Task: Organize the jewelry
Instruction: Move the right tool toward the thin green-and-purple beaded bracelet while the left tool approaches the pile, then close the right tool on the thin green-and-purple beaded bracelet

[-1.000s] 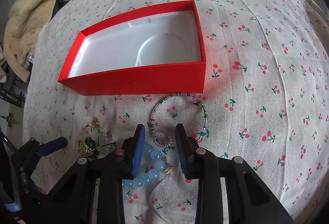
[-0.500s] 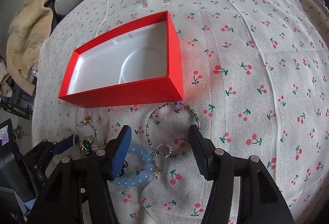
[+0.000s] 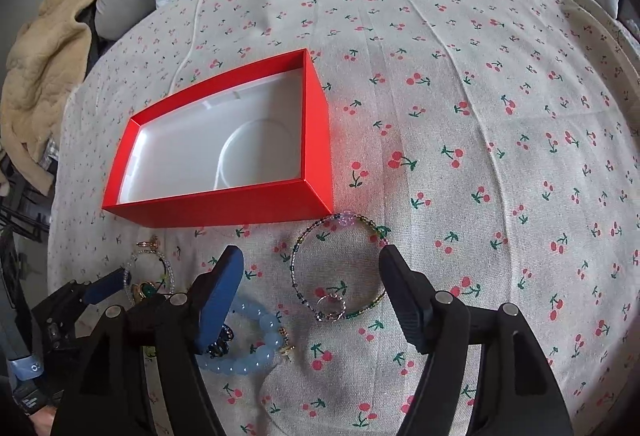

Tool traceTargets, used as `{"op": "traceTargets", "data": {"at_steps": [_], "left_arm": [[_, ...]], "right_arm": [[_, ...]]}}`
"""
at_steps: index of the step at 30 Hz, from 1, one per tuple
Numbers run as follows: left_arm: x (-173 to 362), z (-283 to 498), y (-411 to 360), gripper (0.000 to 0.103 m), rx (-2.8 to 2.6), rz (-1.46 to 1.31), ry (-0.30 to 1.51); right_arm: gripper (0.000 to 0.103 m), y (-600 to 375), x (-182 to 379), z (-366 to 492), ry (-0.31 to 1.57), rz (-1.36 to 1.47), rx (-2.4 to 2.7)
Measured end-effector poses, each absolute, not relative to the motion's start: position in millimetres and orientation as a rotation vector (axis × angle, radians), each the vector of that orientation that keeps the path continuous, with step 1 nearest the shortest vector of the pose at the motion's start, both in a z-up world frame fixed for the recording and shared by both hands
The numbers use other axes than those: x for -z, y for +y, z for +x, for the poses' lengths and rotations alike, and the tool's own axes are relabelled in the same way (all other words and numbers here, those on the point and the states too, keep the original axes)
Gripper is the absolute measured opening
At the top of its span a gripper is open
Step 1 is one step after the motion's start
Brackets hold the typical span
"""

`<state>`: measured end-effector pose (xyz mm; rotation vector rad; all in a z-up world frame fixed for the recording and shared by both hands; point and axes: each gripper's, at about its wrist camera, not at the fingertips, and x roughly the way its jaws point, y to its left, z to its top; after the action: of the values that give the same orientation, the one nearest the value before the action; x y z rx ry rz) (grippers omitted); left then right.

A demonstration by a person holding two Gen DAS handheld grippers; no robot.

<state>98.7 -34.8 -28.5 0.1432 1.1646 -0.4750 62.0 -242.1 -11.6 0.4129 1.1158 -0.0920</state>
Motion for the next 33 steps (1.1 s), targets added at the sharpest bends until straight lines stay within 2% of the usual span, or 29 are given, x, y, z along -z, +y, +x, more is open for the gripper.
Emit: {"op": "traceTargets", "data": {"at_steps": [4,8,15,19,21,23,27,29,33], "left_arm": [[32,105,-43,0.072,0.39,0.118,1.193],[36,110,-49,0.072,0.316,0.118,1.215],[42,113,-54,0.072,0.249,0.142,1.231],[43,113,-58,0.062,0.233,0.155,1.22],[42,114,-59,0.057,0.24,0.154,1.216],[40,113,-58,0.056,0.251,0.147,1.218],[34,113,-52,0.054,0.286,0.102,1.224],[31,113,-49,0.051,0.303,0.079,1.228],[25,110,-43,0.051,0.328,0.03,1.23]], "right_arm": [[0.074,-243,7,59,1.098,0.395,0.114],[0.08,-244,4,57,1.087,0.376,0.135],[0.082,-233,31,67,1.197,0.27,0.181],[0.081,-226,37,71,1.196,0.188,0.213],[0.078,-226,37,72,1.192,0.183,0.214],[0.064,-226,34,71,1.184,0.174,0.217],[0.056,-229,29,70,1.178,0.195,0.198],[0.044,-231,27,70,1.176,0.209,0.193],[0.039,-239,21,66,1.167,0.278,0.158]]}}
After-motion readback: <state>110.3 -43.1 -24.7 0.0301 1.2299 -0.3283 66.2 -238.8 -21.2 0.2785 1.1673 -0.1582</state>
